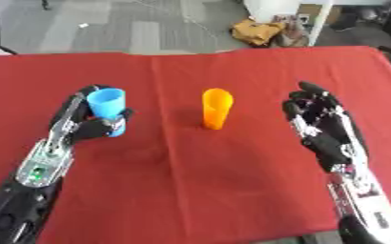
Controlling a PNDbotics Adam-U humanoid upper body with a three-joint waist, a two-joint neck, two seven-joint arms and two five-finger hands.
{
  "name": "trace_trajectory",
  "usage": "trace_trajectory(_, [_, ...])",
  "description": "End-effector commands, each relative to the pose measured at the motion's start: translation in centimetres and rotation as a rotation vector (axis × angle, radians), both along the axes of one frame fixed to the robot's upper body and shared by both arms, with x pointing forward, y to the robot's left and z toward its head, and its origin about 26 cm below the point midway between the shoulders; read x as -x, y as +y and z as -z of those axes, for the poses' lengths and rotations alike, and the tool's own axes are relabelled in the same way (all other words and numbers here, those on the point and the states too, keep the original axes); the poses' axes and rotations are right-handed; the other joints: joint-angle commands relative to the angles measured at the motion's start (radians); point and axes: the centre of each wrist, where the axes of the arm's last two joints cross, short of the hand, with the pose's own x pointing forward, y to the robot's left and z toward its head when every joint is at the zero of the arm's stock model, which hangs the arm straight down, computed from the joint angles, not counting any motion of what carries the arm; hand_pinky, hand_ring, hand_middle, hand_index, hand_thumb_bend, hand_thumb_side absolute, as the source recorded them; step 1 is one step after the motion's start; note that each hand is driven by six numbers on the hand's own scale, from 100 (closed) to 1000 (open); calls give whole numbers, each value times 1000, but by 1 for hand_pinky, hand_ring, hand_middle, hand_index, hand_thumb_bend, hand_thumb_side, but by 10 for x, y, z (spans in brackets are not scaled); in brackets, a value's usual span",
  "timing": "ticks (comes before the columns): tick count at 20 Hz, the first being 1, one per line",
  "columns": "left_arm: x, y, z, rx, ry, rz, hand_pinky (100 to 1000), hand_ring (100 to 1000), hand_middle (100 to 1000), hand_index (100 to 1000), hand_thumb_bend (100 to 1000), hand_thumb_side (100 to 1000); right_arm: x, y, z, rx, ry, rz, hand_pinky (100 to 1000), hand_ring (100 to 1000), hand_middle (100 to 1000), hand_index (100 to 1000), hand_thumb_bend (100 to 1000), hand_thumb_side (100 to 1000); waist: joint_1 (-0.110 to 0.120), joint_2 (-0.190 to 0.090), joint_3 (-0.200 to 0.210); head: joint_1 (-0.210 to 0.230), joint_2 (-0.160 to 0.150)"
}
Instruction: Pour the contents of one cup into another cup.
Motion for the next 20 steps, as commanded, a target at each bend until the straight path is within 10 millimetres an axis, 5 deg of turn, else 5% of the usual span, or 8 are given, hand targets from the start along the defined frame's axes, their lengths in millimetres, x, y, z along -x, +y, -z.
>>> trace_trajectory(1, [4,10,-25,-10,-106,-3,351,468,489,687,522,100,-3,-14,-6,50,-11,25,735,679,643,808,262,100,4,-24,6,-10,-12])
trace_trajectory(20, [75,17,-43,-25,-273,127,378,484,502,690,528,100,-40,-63,5,389,79,3,753,735,717,858,409,100,20,-34,100,-63,-17])
